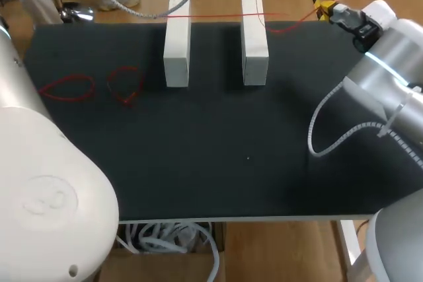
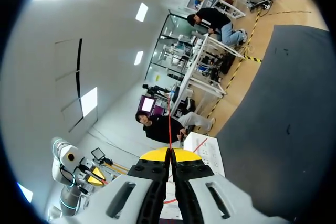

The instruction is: Grab the tape and strap the tape.

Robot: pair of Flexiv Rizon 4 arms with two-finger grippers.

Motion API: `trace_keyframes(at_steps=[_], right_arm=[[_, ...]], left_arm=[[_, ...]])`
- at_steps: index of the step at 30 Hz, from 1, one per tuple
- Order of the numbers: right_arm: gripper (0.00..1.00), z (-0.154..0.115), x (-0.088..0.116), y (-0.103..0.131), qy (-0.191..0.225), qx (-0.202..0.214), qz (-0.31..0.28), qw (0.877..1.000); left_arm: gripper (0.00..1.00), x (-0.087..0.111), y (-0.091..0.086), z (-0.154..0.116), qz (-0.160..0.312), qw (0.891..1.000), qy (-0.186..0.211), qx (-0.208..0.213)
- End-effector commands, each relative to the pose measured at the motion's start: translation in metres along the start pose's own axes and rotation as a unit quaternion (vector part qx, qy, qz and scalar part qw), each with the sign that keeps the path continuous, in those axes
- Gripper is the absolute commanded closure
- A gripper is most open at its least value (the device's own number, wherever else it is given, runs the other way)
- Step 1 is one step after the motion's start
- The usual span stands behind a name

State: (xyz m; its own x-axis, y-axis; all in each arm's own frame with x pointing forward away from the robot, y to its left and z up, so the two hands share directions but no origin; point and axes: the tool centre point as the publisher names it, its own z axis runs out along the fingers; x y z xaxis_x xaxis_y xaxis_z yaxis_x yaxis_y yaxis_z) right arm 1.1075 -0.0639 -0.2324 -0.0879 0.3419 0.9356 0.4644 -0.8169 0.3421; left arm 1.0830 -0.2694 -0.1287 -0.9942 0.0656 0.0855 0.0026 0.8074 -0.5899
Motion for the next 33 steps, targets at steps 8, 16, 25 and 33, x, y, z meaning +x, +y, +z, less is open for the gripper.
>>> trace_keyframes(at_steps=[8,16,25,33], right_arm=[[1.0,0.0,0.001,-0.002,0.002,0.006,0.003,1.0],[1.0,-0.003,0.0,0.001,0.005,0.009,-0.011,1.0],[1.0,-0.002,0.003,0.0,0.011,0.015,-0.021,1.0],[1.0,-0.002,0.005,0.0,0.013,0.016,-0.029,0.999]], left_arm=[[1.0,-0.006,-0.001,0.001,-0.001,1.0,0.006,-0.005],[1.0,-0.007,-0.01,0.004,0.003,0.999,0.008,-0.041],[1.0,-0.013,-0.032,0.011,0.017,0.993,0.039,-0.112],[1.0,-0.011,-0.017,0.015,-0.004,0.993,0.042,-0.114]])
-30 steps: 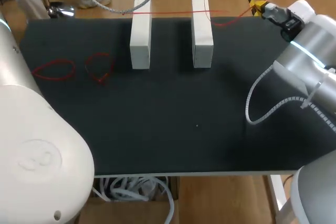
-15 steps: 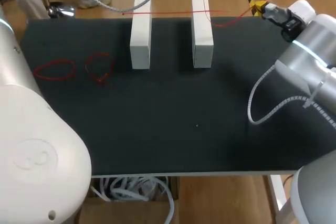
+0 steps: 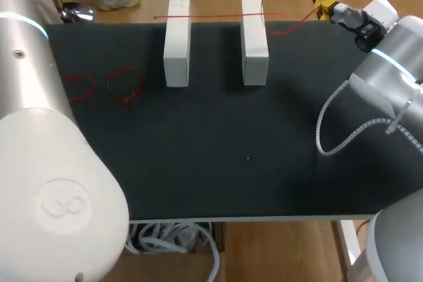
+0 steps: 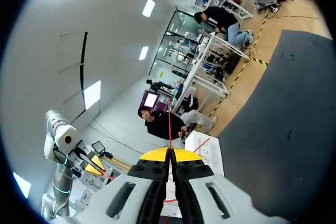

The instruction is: Grab the tape and strap the tape.

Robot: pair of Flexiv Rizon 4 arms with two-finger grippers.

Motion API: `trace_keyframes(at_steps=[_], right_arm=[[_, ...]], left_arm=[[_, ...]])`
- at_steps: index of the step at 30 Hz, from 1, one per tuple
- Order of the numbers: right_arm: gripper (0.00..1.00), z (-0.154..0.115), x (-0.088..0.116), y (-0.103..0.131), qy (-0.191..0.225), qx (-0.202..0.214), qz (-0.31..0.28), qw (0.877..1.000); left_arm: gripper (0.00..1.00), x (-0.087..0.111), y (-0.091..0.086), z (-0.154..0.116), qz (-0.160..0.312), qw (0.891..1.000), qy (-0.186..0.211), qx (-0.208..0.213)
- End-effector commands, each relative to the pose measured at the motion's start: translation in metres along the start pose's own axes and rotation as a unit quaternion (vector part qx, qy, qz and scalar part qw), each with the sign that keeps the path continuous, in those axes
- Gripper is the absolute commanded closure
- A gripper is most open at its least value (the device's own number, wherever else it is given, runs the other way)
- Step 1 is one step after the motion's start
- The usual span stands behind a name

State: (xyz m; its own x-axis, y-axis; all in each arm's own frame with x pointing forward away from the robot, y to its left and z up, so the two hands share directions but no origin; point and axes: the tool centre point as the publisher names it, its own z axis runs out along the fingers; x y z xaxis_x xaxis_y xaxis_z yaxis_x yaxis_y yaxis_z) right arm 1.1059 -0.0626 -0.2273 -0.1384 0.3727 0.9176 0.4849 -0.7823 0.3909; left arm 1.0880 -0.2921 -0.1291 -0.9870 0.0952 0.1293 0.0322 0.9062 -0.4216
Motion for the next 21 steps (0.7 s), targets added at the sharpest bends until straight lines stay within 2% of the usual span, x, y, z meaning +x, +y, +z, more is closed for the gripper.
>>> trace_keyframes(at_steps=[1,8,13,15,18,19,20,21], right_arm=[[1.0,-0.001,0.0,0.0,-0.001,0.001,-0.002,1.0],[1.0,-0.002,0.001,0.002,-0.005,0.01,-0.024,1.0],[1.0,0.0,0.003,0.005,-0.03,0.033,-0.086,0.995],[1.0,0.002,0.003,0.009,-0.051,0.039,-0.129,0.989],[1.0,0.005,0.006,0.014,-0.095,0.055,-0.211,0.971],[1.0,0.005,0.008,0.015,-0.125,0.076,-0.273,0.951],[1.0,0.006,0.01,0.016,-0.125,0.076,-0.304,0.942],[1.0,0.006,0.015,0.017,-0.134,0.085,-0.355,0.921]], left_arm=[[1.0,-0.003,0.003,0.002,-0.008,1.0,0.014,-0.015],[1.0,0.002,0.007,0.006,-0.018,1.0,0.004,-0.016],[1.0,0.001,0.006,0.007,-0.015,1.0,0.011,-0.016],[1.0,0.001,0.006,0.007,-0.015,1.0,0.011,-0.016],[1.0,0.001,0.006,0.007,-0.015,1.0,0.011,-0.016],[1.0,0.001,0.006,0.007,-0.015,1.0,0.011,-0.016],[1.0,0.001,0.006,0.007,-0.015,1.0,0.011,-0.016],[1.0,0.001,0.006,0.007,-0.015,1.0,0.011,-0.016]])
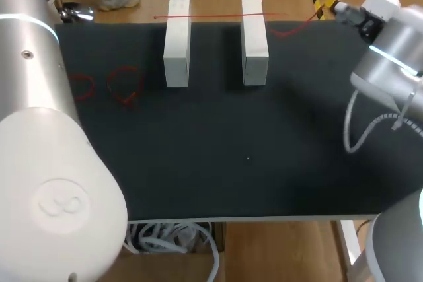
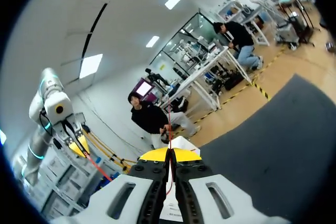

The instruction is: Grab the tape and strap the tape.

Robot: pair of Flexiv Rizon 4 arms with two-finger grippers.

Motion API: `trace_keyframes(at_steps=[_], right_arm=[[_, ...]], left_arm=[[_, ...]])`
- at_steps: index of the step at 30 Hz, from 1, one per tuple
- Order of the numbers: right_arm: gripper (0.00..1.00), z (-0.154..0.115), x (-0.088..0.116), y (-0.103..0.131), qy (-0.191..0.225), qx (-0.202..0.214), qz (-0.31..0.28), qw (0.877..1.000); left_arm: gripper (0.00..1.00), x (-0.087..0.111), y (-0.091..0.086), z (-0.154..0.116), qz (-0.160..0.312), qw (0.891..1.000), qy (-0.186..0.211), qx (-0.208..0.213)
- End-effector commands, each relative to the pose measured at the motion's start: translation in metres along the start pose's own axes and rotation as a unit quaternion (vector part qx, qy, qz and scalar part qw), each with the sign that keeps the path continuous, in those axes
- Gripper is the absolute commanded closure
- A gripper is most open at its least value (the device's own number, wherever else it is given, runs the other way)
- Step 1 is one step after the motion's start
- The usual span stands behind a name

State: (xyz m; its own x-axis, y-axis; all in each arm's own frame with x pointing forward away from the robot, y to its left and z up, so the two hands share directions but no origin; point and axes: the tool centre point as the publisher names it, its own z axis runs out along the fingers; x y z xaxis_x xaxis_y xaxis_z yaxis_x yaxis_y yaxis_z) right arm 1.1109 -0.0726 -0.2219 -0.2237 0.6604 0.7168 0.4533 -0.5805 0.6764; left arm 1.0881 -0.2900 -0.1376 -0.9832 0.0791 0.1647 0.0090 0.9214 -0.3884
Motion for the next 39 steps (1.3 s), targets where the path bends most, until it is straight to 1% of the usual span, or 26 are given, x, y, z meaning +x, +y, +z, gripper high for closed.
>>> trace_keyframes(at_steps=[1,2,3,4,5,6,7,8,9,10,11,13,14,16,17,32,34,37,39], right_arm=[[1.0,0.005,0.015,0.012,-0.088,0.072,-0.208,0.972],[1.0,0.005,0.018,0.014,-0.096,0.077,-0.237,0.964],[1.0,0.005,0.02,0.016,-0.111,0.077,-0.277,0.951],[1.0,0.006,0.023,0.018,-0.113,0.073,-0.305,0.943],[1.0,0.006,0.025,0.019,-0.123,0.087,-0.342,0.927],[1.0,0.006,0.028,0.018,-0.117,0.092,-0.376,0.915],[1.0,0.006,0.031,0.019,-0.123,0.083,-0.407,0.901],[1.0,0.006,0.032,0.021,-0.129,0.083,-0.446,0.882],[1.0,0.007,0.033,0.021,-0.129,0.08,-0.465,0.872],[1.0,0.007,0.033,0.022,-0.131,0.084,-0.477,0.865],[1.0,0.007,0.035,0.021,-0.131,0.083,-0.511,0.845],[1.0,0.006,0.038,0.019,-0.129,0.079,-0.55,0.821],[1.0,0.005,0.039,0.018,-0.123,0.08,-0.552,0.821],[1.0,0.004,0.04,0.013,-0.108,0.091,-0.575,0.806],[1.0,0.003,0.041,0.012,-0.099,0.084,-0.564,0.816],[1.0,0.003,0.041,0.012,-0.099,0.084,-0.564,0.816],[1.0,0.003,0.042,0.015,-0.112,0.077,-0.587,0.798],[1.0,0.004,0.044,0.016,-0.145,0.066,-0.596,0.787],[1.0,0.005,0.048,0.012,-0.153,0.064,-0.6,0.782]], left_arm=[[1.0,0.002,0.001,0.001,0.0,1.0,-0.002,0.0],[1.0,0.002,0.001,0.001,0.0,1.0,-0.002,0.0],[1.0,0.002,0.001,0.001,0.0,1.0,-0.002,0.0],[1.0,0.002,0.001,0.001,0.0,1.0,-0.002,0.0],[1.0,0.002,0.001,0.001,0.0,1.0,-0.002,0.0],[1.0,0.002,0.001,0.001,0.0,1.0,-0.002,0.0],[1.0,0.002,0.001,0.001,0.0,1.0,-0.002,0.0],[1.0,0.002,0.001,0.001,0.0,1.0,-0.002,0.0],[1.0,0.002,0.001,0.001,0.0,1.0,-0.002,0.0],[1.0,0.002,0.001,0.001,0.0,1.0,-0.002,0.0],[1.0,0.002,0.001,0.001,0.0,1.0,-0.002,0.0],[1.0,0.002,0.001,0.001,0.0,1.0,-0.002,0.0],[1.0,0.002,0.001,0.001,0.0,1.0,-0.002,0.0],[1.0,0.002,0.001,0.001,0.0,1.0,-0.002,0.0],[1.0,0.002,0.001,0.001,0.0,1.0,-0.002,0.0],[1.0,0.002,0.001,0.001,0.0,1.0,-0.002,0.0],[1.0,0.002,0.001,0.001,0.0,1.0,-0.002,0.0],[1.0,0.002,0.001,0.001,0.0,1.0,-0.002,0.0],[1.0,0.002,0.001,0.001,0.0,1.0,-0.002,0.0]])
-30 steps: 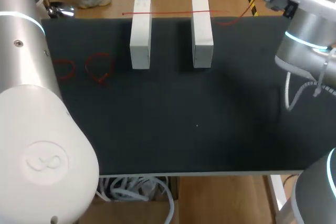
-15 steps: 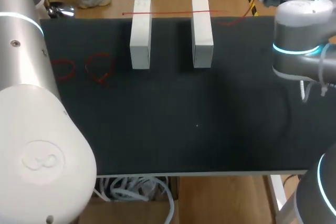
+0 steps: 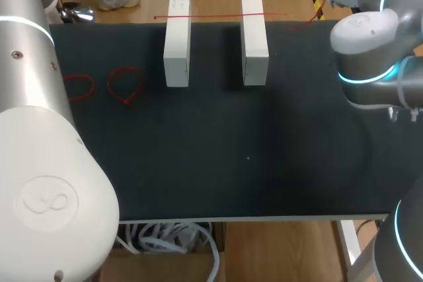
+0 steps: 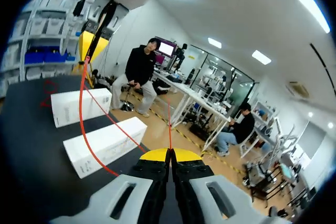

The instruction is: Grab the tape and strap the tape.

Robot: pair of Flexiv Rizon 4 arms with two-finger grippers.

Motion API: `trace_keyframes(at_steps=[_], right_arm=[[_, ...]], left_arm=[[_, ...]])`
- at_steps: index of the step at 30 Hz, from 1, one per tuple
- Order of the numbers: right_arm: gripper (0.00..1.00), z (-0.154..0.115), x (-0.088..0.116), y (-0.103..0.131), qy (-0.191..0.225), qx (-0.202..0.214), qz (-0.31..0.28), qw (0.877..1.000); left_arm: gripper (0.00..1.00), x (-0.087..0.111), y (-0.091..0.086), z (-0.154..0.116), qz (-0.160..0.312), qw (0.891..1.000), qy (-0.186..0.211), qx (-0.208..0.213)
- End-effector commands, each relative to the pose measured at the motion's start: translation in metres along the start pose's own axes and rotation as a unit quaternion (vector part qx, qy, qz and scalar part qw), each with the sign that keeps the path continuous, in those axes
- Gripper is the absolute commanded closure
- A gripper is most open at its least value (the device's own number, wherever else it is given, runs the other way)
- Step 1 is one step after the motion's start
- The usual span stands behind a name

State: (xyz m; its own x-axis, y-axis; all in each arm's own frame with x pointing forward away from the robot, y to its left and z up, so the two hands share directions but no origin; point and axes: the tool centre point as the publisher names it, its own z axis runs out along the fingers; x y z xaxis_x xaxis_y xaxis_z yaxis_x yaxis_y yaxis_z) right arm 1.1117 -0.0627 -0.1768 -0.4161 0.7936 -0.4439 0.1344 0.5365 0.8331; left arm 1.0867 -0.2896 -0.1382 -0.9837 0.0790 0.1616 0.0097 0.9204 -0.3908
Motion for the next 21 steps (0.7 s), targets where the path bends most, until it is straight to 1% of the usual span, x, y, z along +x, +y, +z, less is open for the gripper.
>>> trace_keyframes(at_steps=[1,2,6,7,10,13,17,18,21], right_arm=[[1.0,0.004,0.019,0.007,-0.047,0.025,-0.026,0.998],[1.0,0.004,0.022,0.009,-0.046,0.025,-0.029,0.998],[1.0,0.0,0.031,0.015,-0.068,0.025,-0.045,0.996],[1.0,0.0,0.031,0.017,-0.07,0.023,-0.045,0.996],[1.0,0.003,0.029,0.02,-0.089,0.025,-0.071,0.993],[1.0,0.005,0.028,0.026,-0.111,0.022,-0.082,0.99],[1.0,0.008,0.029,0.032,-0.125,0.022,-0.103,0.987],[1.0,0.008,0.03,0.035,-0.12,0.016,-0.109,0.987],[1.0,0.006,0.033,0.038,-0.118,0.025,-0.138,0.983]], left_arm=[[1.0,0.001,0.0,0.0,-0.001,1.0,0.0,-0.001],[1.0,0.001,0.0,0.0,-0.001,1.0,0.0,-0.001],[1.0,0.001,0.0,0.0,-0.001,1.0,0.0,-0.001],[1.0,0.001,0.0,0.0,-0.001,1.0,0.0,-0.001],[1.0,0.001,0.0,0.0,-0.001,1.0,0.0,-0.001],[1.0,0.001,0.0,0.0,-0.001,1.0,0.0,-0.001],[1.0,0.001,0.0,0.0,-0.001,1.0,0.0,-0.001],[1.0,0.001,0.0,0.0,-0.001,1.0,0.0,-0.001],[1.0,0.001,0.0,0.0,-0.001,1.0,0.0,-0.001]])
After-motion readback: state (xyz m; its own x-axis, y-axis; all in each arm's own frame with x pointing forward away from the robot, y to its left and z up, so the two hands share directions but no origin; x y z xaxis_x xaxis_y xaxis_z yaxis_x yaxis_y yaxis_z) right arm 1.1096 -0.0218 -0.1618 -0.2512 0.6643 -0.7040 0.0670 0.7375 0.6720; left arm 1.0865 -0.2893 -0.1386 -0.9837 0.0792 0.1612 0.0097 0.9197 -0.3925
